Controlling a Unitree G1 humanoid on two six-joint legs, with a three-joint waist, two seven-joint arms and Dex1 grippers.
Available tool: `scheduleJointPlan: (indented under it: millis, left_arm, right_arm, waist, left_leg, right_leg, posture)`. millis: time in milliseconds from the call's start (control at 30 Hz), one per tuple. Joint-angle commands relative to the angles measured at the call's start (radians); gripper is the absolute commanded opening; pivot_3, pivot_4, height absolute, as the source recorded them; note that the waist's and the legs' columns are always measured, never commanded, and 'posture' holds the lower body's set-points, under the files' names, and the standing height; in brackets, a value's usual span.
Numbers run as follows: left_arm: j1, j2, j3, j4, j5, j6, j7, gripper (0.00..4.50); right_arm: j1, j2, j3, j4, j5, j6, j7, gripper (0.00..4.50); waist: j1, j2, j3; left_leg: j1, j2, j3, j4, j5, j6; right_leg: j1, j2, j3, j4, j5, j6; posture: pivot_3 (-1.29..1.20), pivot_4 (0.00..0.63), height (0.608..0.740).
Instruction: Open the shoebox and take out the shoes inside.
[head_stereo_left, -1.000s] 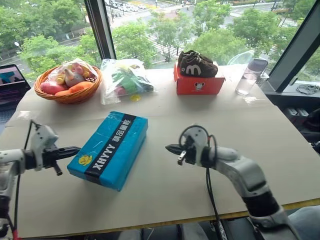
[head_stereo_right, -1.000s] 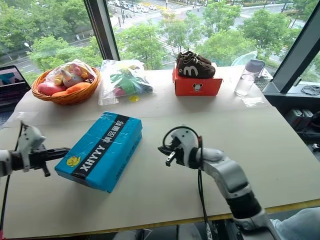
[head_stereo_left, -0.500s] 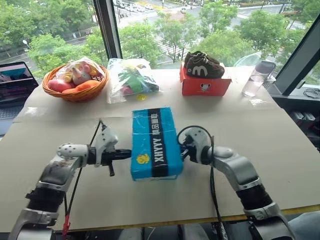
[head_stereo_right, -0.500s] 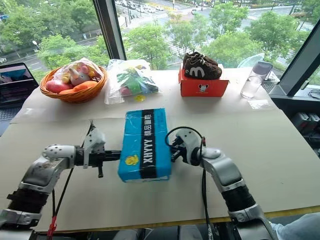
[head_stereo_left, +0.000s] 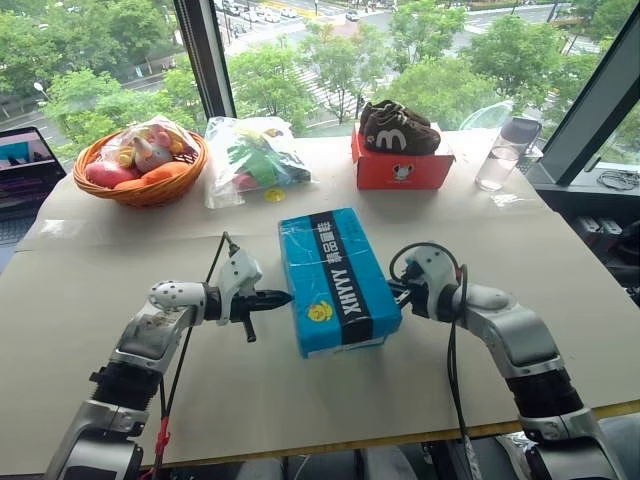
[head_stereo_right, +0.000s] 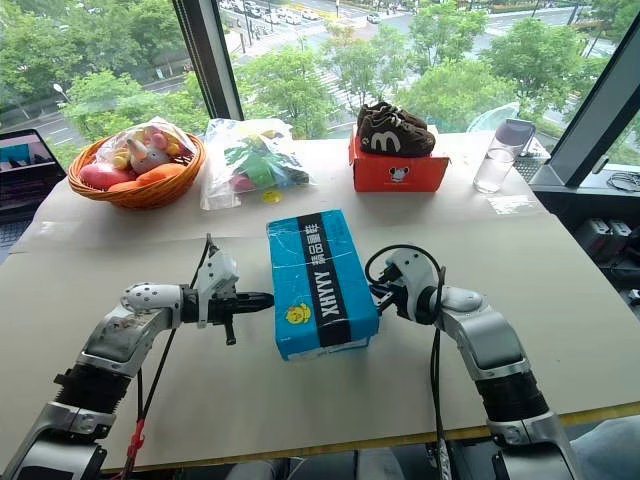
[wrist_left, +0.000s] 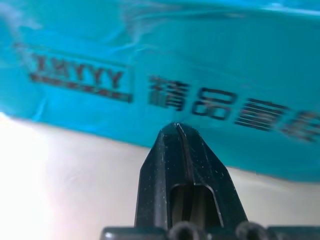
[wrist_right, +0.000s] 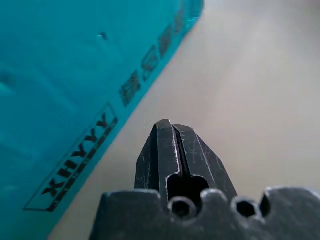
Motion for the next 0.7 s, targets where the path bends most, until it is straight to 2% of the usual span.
scheduleJointPlan:
  millis: [33, 167, 267, 367, 500, 600, 700]
  left_arm:
    - [-0.022, -0.006, 0.026, 0.002, 0.003, -0.047, 0.013, 0.00]
    - [0.008, 0.009, 0.056, -0.045, -0.024, -0.049, 0.010, 0.00]
    - [0.087, 0.080, 0.148, -0.208, -0.156, 0.069, -0.043, 0.00]
    - [0.187, 0.204, 0.289, -0.375, -0.314, 0.219, -0.098, 0.00]
    - [0.313, 0.352, 0.475, -0.499, -0.461, 0.392, -0.118, 0.00]
    - [0.415, 0.420, 0.627, -0.579, -0.567, 0.508, -0.120, 0.00]
    - [0.516, 0.435, 0.800, -0.650, -0.650, 0.587, -0.118, 0.00]
  right_arm:
    - [-0.005, -0.007, -0.015, -0.096, 0.062, -0.016, 0.061, 0.01]
    - [-0.035, 0.011, -0.056, -0.104, 0.123, -0.001, 0.084, 0.01]
    - [-0.071, 0.020, -0.069, -0.050, 0.127, -0.003, 0.074, 0.01]
    - [-0.095, 0.030, -0.078, 0.008, 0.121, -0.010, 0.063, 0.01]
    - [-0.119, 0.038, -0.073, 0.063, 0.109, -0.021, 0.061, 0.01]
    - [-0.134, 0.037, -0.062, 0.088, 0.104, -0.031, 0.078, 0.01]
    - [-0.158, 0.035, -0.054, 0.114, 0.105, -0.035, 0.098, 0.01]
  waist:
    - [0.000, 0.000, 0.000]
    - [0.000, 0.000, 0.000]
    - [-0.010, 0.000, 0.000]
    - [-0.020, -0.001, 0.001]
    - [-0.023, 0.000, 0.001]
    - [-0.024, 0.000, 0.001]
    - [-0.023, 0.000, 0.001]
  left_leg:
    - [0.000, 0.000, 0.000, 0.000, 0.000, 0.000]
    - [0.000, 0.000, 0.000, 0.000, 0.000, 0.000]
    - [0.000, 0.001, 0.000, 0.000, 0.000, 0.000]
    - [-0.001, 0.001, 0.000, -0.001, 0.000, 0.000]
    - [0.001, 0.001, 0.000, -0.001, 0.000, 0.000]
    - [0.001, 0.002, 0.001, -0.001, 0.000, 0.000]
    - [0.001, 0.003, 0.001, -0.001, 0.000, 0.000]
  right_leg:
    - [0.000, 0.000, 0.000, 0.000, 0.000, 0.000]
    - [-0.001, 0.000, 0.000, 0.001, 0.000, 0.000]
    - [-0.001, 0.000, 0.000, 0.000, 0.000, -0.001]
    - [-0.002, 0.000, 0.001, 0.001, 0.001, -0.002]
    - [-0.001, 0.001, 0.001, 0.001, 0.000, 0.000]
    - [-0.001, 0.001, 0.001, 0.001, 0.000, 0.000]
    - [-0.001, 0.002, 0.001, 0.001, -0.001, 0.000]
  posture:
    - [0.00, 0.150, 0.740]
    - [0.00, 0.150, 0.740]
    - [0.00, 0.150, 0.740]
    - [0.00, 0.150, 0.740]
    - [0.00, 0.150, 0.740]
    - [0.00, 0.150, 0.740]
    - [0.00, 0.150, 0.740]
